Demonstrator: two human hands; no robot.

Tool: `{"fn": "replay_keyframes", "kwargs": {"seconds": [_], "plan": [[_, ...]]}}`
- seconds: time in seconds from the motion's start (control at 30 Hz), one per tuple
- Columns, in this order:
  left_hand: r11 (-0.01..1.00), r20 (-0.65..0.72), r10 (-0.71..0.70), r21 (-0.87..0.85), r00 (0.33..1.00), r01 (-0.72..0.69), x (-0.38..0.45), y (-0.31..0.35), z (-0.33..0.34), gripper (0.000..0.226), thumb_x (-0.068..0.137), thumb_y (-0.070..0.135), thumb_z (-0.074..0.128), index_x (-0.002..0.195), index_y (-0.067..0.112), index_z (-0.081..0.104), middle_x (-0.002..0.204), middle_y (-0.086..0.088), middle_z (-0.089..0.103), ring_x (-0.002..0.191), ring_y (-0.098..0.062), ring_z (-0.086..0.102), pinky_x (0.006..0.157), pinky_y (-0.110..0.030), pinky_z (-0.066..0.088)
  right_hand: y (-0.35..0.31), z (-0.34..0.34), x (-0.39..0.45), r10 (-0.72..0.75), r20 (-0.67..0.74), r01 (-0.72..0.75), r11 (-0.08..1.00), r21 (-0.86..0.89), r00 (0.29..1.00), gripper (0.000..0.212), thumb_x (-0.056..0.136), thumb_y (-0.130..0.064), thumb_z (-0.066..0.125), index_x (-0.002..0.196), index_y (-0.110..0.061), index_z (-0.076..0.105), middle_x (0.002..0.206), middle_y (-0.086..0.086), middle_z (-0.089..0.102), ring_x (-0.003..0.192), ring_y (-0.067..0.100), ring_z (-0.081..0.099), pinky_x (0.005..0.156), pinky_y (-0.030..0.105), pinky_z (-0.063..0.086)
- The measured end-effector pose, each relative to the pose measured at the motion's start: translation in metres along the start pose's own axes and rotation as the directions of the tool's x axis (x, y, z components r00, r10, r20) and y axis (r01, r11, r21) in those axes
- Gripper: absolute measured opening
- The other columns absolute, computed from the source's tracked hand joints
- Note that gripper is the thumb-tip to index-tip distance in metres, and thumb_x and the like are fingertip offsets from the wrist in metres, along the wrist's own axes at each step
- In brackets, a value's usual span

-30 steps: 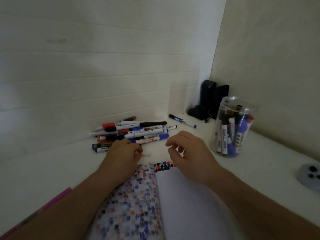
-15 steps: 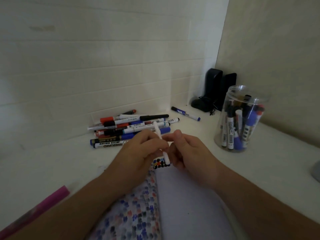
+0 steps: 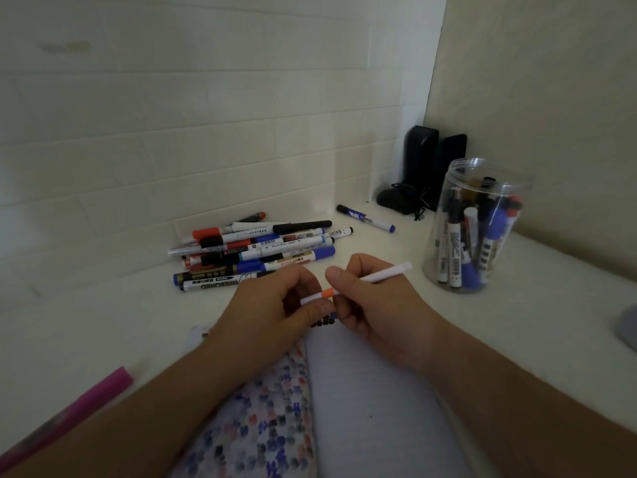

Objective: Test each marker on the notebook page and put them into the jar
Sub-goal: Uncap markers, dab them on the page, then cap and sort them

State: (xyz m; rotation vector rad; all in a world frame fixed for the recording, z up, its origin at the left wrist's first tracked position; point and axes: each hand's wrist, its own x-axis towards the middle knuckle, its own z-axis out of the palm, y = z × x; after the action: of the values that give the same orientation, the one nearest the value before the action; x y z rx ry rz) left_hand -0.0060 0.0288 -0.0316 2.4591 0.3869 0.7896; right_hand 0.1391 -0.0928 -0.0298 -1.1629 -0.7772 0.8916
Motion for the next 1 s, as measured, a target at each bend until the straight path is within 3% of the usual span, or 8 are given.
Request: {"fn": "replay_keyframes", "kwargs": {"seconds": [0.1, 0.23, 0.33, 0.4, 0.5, 0.6, 0.77, 1.0], "plan": [[0.999, -0.021, -0.007, 0.033, 1.000, 0.008, 0.001, -0.006, -0.001, 0.029, 0.080, 0.065, 0.058, 0.086, 0.037, 0.066, 0.072, 0.018, 0.065, 0.074, -0.004, 0.063, 0.064, -0.012, 0.046, 0.003, 0.000, -0.001, -0.071, -0.001, 0.071, 0.992, -0.108, 0.997, 0.027, 0.084, -0.028, 0.076, 0.074, -0.012, 0.056, 0.060, 0.011, 0.059, 0.052, 0.017, 0.051, 0.050, 0.026, 0.042], [0.996, 0.071, 0.036, 0.076, 0.997, -0.042, 0.002, -0.010, -0.003, 0.041, 0.086, 0.063, 0.046, 0.090, 0.030, 0.070, 0.067, 0.017, 0.061, 0.073, -0.003, 0.060, 0.064, -0.011, 0.042, -0.002, -0.001, -0.002, -0.092, 0.004, 0.087, 0.937, -0.338, 0.996, 0.018, 0.099, -0.020, 0.067, 0.086, -0.010, 0.060, 0.068, 0.010, 0.069, 0.058, 0.018, 0.062, 0.056, 0.028, 0.049], [0.996, 0.142, 0.036, 0.075, 0.989, -0.047, 0.003, -0.011, -0.001, 0.045, 0.090, 0.062, 0.040, 0.091, 0.027, 0.068, 0.070, 0.012, 0.061, 0.074, -0.007, 0.058, 0.062, -0.016, 0.041, -0.006, -0.002, -0.004, -0.080, 0.042, 0.089, 0.934, -0.345, 0.996, 0.006, 0.100, -0.010, 0.062, 0.102, -0.016, 0.063, 0.071, 0.012, 0.070, 0.061, 0.022, 0.063, 0.062, 0.036, 0.052], [0.993, 0.200, 0.023, 0.113, 0.980, -0.047, 0.003, -0.012, 0.002, 0.048, 0.096, 0.067, 0.037, 0.092, 0.028, 0.065, 0.074, 0.010, 0.060, 0.074, -0.008, 0.055, 0.064, -0.021, 0.042, -0.007, -0.002, -0.005, -0.073, 0.071, 0.093, 0.935, -0.342, 0.995, 0.020, 0.100, -0.006, 0.059, 0.110, -0.023, 0.065, 0.071, 0.013, 0.068, 0.062, 0.023, 0.061, 0.062, 0.035, 0.052], [0.984, 0.256, 0.036, 0.161, 0.966, -0.080, 0.001, -0.014, 0.002, 0.050, 0.095, 0.067, 0.029, 0.100, 0.033, 0.064, 0.081, 0.013, 0.060, 0.078, -0.006, 0.051, 0.072, -0.027, 0.042, -0.010, -0.002, -0.005, -0.079, 0.109, 0.118, 0.899, -0.421, 0.991, 0.022, 0.099, -0.002, 0.057, 0.103, -0.017, 0.073, 0.070, 0.009, 0.068, 0.062, 0.019, 0.062, 0.058, 0.027, 0.052], [0.992, 0.264, 0.041, 0.106, 0.964, -0.072, 0.000, -0.013, 0.000, 0.028, 0.098, 0.059, 0.040, 0.102, 0.042, 0.062, 0.081, 0.018, 0.061, 0.079, -0.005, 0.054, 0.073, -0.021, 0.041, -0.013, 0.000, -0.005, -0.075, 0.129, 0.129, 0.866, -0.483, 0.989, 0.025, 0.099, 0.002, 0.057, 0.098, -0.012, 0.077, 0.070, 0.003, 0.069, 0.061, 0.013, 0.063, 0.056, 0.020, 0.051], [0.996, 0.174, 0.015, 0.078, 0.985, -0.029, 0.000, -0.014, 0.003, 0.023, 0.100, 0.045, 0.054, 0.093, 0.025, 0.063, 0.075, 0.010, 0.061, 0.072, -0.009, 0.056, 0.063, -0.022, 0.041, -0.011, 0.002, -0.004, -0.089, 0.088, 0.119, 0.892, -0.436, 0.992, 0.023, 0.099, 0.003, 0.054, 0.096, -0.010, 0.073, 0.069, 0.001, 0.067, 0.062, 0.010, 0.061, 0.056, 0.020, 0.049], [0.997, 0.271, -0.038, 0.074, 0.962, 0.019, 0.000, -0.012, -0.001, 0.024, 0.106, 0.031, 0.046, 0.090, 0.024, 0.063, 0.079, 0.005, 0.062, 0.075, -0.009, 0.055, 0.074, -0.034, 0.049, -0.010, 0.001, -0.002, -0.070, 0.064, 0.088, 0.936, -0.340, 0.995, 0.037, 0.095, 0.006, 0.052, 0.079, -0.013, 0.078, 0.073, 0.010, 0.069, 0.063, 0.015, 0.059, 0.056, 0.022, 0.048]]}}
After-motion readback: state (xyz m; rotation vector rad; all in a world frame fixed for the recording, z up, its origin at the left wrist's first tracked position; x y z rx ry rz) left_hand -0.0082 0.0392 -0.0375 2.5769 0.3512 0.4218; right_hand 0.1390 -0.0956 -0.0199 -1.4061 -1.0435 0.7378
